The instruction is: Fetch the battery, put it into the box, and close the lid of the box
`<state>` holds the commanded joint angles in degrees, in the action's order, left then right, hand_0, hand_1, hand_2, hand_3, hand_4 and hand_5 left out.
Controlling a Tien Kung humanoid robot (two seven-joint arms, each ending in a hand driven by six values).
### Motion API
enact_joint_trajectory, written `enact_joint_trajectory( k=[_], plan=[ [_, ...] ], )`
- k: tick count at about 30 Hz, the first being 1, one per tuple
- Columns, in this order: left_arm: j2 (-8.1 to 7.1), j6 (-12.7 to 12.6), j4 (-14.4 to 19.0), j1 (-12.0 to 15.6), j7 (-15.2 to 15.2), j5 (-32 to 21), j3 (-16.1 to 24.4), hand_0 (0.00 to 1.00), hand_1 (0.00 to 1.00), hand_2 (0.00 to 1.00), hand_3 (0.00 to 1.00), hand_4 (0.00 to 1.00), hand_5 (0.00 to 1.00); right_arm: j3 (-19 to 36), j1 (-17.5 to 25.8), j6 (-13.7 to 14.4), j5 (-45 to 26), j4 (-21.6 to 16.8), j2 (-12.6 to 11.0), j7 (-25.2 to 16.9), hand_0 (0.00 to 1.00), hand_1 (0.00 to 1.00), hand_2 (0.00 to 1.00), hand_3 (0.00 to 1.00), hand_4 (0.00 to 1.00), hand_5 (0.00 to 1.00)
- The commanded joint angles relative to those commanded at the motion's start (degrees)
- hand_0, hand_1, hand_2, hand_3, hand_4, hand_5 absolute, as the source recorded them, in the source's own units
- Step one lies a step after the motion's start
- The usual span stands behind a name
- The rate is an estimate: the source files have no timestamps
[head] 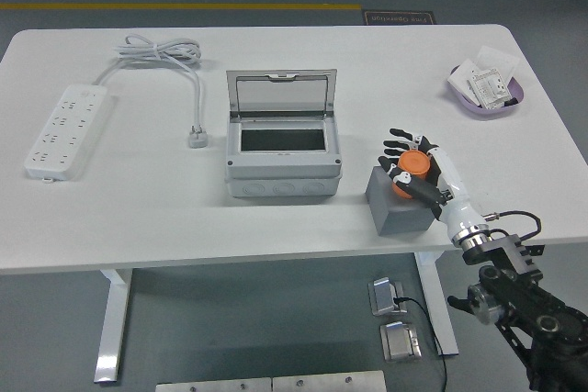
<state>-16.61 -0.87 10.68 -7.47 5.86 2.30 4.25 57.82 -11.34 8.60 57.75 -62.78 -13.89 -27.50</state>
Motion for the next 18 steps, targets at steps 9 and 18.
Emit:
enact_joint_trajectory(
  k=[9,18],
  plan=[
    [-0.06,-0.05,0.06,-0.11,-0.22,-0.29,-0.53,0.624,0.676,0.63,0.617,0.657,0.182,-0.21,-0.22,1.44,-0.88,0.08,0.08,-0.26,0.55,0.635,0.638,0.762,0.543,0.042],
    [-0.04,-0.05,0.17,-0.27,-0.71,-1.2,-1.82,0.624,0.676,0.631,0.617,0.659,0.179,-0.54,-0.7,2.89,-1.21,0.31,0.41,-0.37,0.494,0.535,0.593,0.658,0.012,0.002]
  ],
)
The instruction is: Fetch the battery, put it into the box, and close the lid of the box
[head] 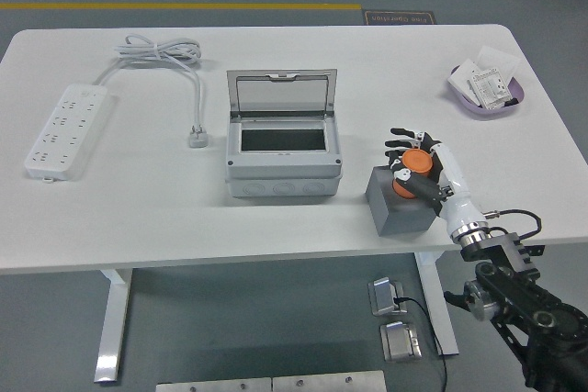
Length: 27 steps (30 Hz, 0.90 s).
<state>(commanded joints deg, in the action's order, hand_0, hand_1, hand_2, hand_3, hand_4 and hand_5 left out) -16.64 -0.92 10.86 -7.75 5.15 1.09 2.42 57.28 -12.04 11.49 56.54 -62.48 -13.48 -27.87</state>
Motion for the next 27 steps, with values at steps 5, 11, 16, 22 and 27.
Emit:
enact_joint_trajectory(
  k=[5,11,16,22,27],
  plan=[
    [-0.19,-0.03,0.02,-0.07,-0.2,-0.45,-0.44,0.624,0.676,0.63,0.617,0.659,0.176,-0.25,-0.27,0.55,-0.1,0.13,0.15,-0.16,0.44,0.512,0.59,0.645,0.002,0.002],
    [-0.29,0.0,0.02,0.01,-0.19,-0.53,-0.51,0.624,0.676,0.632,0.618,0.66,0.176,-0.51,-0.61,0.9,0.15,0.33,0.23,-0.09,0.412,0.503,0.59,0.641,0.002,0.002],
    [-0.42,-0.03,0.0,0.02,-0.25,-0.71,-0.67,0.624,0.676,0.634,0.619,0.663,0.176,-0.61,-0.61,0.77,0.63,0.43,0.22,0.27,0.26,0.397,0.587,0.628,0.002,0.002],
    [-0.55,-0.05,-0.01,0.03,-0.31,-0.97,-0.84,0.624,0.676,0.634,0.619,0.663,0.176,-0.59,-0.63,0.31,1.26,0.4,0.15,1.13,0.26,0.397,0.587,0.628,0.002,0.002],
    [-0.54,-0.08,-0.01,0.02,-0.29,-0.95,-0.83,0.625,0.676,0.633,0.618,0.665,0.18,-0.59,-0.88,0.34,1.33,0.35,0.05,1.36,0.134,0.279,0.57,0.611,0.002,0.002]
  ],
)
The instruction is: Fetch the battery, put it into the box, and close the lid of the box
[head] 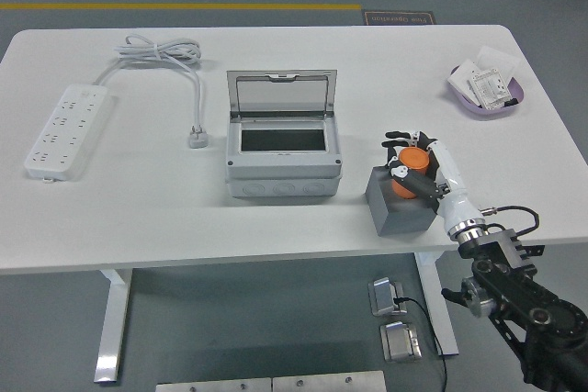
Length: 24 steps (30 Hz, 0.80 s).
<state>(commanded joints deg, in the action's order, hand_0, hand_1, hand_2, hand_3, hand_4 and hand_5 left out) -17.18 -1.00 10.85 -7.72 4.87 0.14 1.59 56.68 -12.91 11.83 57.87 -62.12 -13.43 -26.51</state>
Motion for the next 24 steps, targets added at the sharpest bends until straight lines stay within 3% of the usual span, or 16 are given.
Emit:
enact_joint_trajectory(
  k=[1,7,8,12,13,19,20,24],
  plan=[
    [0.0,-0.01,0.0,-0.01,0.0,0.01,0.02,0.626,0.676,0.635,0.62,0.669,0.18,0.01,-0.12,0.03,-0.03,-0.03,-0.04,0.01,0.101,0.238,0.541,0.58,0.002,0.002],
    [-0.06,-0.09,-0.01,-0.05,0.04,0.14,0.24,0.626,0.676,0.635,0.62,0.669,0.18,0.14,-1.06,0.17,-0.22,-0.22,-0.46,0.18,0.101,0.238,0.541,0.58,0.002,0.002],
    [-0.08,-0.11,-0.02,-0.06,0.07,0.19,0.32,0.627,0.676,0.635,0.62,0.673,0.184,0.22,-1.35,0.27,-0.13,-0.35,-0.59,0.33,0.096,0.19,0.513,0.54,0.002,0.002],
    [-0.14,-0.15,-0.05,-0.08,0.25,0.65,0.87,0.627,0.676,0.635,0.62,0.673,0.184,0.36,-2.12,0.21,0.07,-0.65,-1.12,0.95,0.096,0.19,0.513,0.54,0.002,0.002],
    [-0.15,-0.17,-0.06,-0.08,0.31,0.8,1.05,0.627,0.677,0.635,0.62,0.673,0.187,0.41,-2.29,0.1,0.11,-0.69,-1.29,1.09,0.107,0.188,0.443,0.5,0.002,0.002],
    [-0.17,-0.26,-0.12,-0.02,0.65,1.87,2.1,0.627,0.677,0.635,0.62,0.673,0.187,0.8,-2.8,-0.17,0.17,-0.84,-1.88,1.34,0.107,0.188,0.443,0.5,0.002,0.002],
    [-0.18,-0.28,-0.13,-0.01,0.72,2.11,2.34,0.628,0.676,0.636,0.62,0.673,0.189,0.74,-2.96,-0.12,0.12,-0.82,-1.96,1.31,0.112,0.201,0.331,0.395,0.002,0.002],
    [-0.22,-0.41,-0.16,-0.02,0.83,2.67,2.94,0.628,0.676,0.636,0.62,0.673,0.189,0.6,-3.86,0.14,0.23,-0.79,-2.22,1.22,0.112,0.201,0.331,0.395,0.002,0.002]
  ],
)
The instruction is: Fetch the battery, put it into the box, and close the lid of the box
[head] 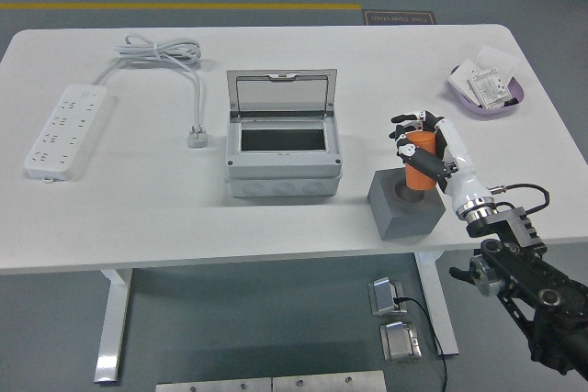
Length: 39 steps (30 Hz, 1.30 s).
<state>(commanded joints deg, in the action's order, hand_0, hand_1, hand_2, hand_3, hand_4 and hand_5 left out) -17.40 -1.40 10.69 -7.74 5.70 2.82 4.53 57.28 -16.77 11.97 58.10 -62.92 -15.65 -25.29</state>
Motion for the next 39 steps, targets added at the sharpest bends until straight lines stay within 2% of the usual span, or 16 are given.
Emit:
enact_joint_trajectory(
  k=[1,5,9,14,20,26,32,39],
  plan=[
    [-0.01,-0.03,0.0,-0.01,0.0,0.06,0.07,0.627,0.677,0.638,0.621,0.673,0.189,-0.04,-0.28,0.07,0.13,-0.03,-0.08,0.02,0.116,0.208,0.315,0.312,0.002,0.002],
    [0.01,-0.18,0.0,-0.01,-0.04,0.2,0.23,0.627,0.677,0.638,0.621,0.673,0.189,-0.84,-2.79,0.68,2.3,-0.52,-0.97,0.89,0.116,0.208,0.315,0.312,0.002,0.002],
    [0.01,-0.25,-0.01,0.1,0.13,0.8,0.77,0.629,0.679,0.637,0.621,0.673,0.193,-3.79,-7.14,1.51,6.68,-1.16,-2.21,3.16,0.119,0.211,0.317,0.328,0.002,0.002],
    [-0.07,-0.3,-0.02,0.15,0.44,1.83,1.72,0.628,0.679,0.638,0.621,0.673,0.191,-7.41,-13.43,1.27,13.77,-1.34,-1.74,8.53,0.119,0.2,0.313,0.332,0.002,0.002],
    [-0.2,-0.31,-0.02,0.33,1.01,3.58,3.29,0.628,0.679,0.639,0.621,0.672,0.193,-11.44,-20.78,-0.35,23.09,1.14,1.27,14.97,0.117,0.2,0.311,0.332,0.002,0.002],
    [-0.45,-0.3,-0.05,0.42,1.77,5.84,5.34,0.629,0.679,0.638,0.621,0.671,0.194,-16.8,-27.24,-0.77,30.56,6.12,5.22,19.61,0.099,0.198,0.327,0.331,0.002,0.002],
    [-0.67,-0.24,-0.01,0.16,2.11,7.09,6.2,0.63,0.679,0.639,0.621,0.668,0.194,-22.01,-30.81,-0.59,30.32,10.94,9.0,21.35,0.1,0.199,0.325,0.33,0.002,0.002],
    [-0.77,-0.16,0.01,-0.26,2.56,8.75,7.28,0.63,0.68,0.638,0.62,0.667,0.194,-25.77,-32.18,-0.23,28.03,13.58,11.31,21.55,0.1,0.199,0.325,0.331,0.002,0.002]
  ],
)
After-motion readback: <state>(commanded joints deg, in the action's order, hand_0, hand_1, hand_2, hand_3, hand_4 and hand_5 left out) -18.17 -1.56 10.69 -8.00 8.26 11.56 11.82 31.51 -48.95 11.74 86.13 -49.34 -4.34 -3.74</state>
